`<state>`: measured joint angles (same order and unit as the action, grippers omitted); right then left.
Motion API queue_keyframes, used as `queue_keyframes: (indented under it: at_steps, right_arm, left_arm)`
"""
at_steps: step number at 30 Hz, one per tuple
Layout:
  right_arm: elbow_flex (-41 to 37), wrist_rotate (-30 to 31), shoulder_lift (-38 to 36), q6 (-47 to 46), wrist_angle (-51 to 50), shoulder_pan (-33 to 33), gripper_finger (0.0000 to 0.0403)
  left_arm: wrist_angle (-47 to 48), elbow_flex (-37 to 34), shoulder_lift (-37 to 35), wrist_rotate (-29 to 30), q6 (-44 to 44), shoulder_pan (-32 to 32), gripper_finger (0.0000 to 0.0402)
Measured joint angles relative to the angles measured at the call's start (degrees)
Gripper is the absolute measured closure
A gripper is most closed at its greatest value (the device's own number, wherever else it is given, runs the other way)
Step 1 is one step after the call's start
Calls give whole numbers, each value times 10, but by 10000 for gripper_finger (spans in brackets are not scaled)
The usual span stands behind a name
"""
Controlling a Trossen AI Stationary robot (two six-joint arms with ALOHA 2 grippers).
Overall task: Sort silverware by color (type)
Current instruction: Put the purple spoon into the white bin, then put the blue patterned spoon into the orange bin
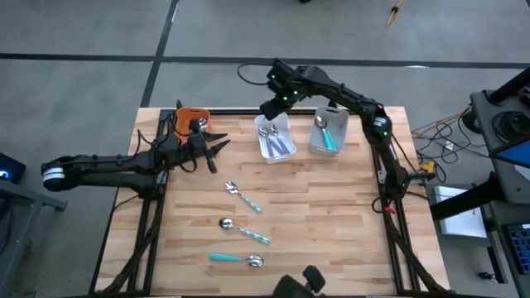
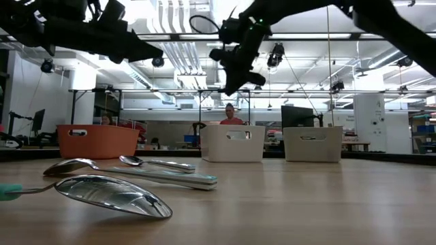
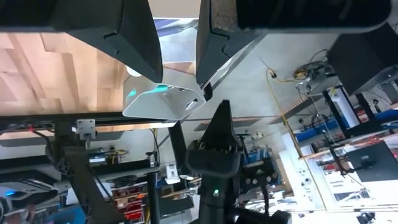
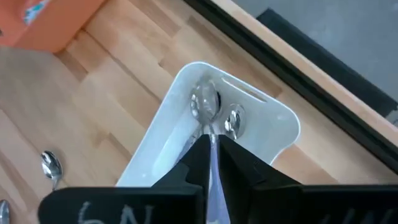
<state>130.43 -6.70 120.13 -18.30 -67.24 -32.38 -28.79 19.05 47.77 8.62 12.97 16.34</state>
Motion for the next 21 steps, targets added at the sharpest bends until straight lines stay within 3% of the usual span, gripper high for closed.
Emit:
queue_keyframes:
  at_steps: [10, 18, 21]
  right_arm:
    - [28, -34, 46, 3, -20, 13, 395]
    - [29, -17, 32, 28, -45, 42, 395]
    - [26, 21, 29, 42, -59, 68, 395]
  left_arm:
    - [1, 0, 0, 0, -1, 0, 322]
    - [1, 0, 0, 0, -3, 0, 322]
    - [4, 0, 0, 0, -10, 0, 322]
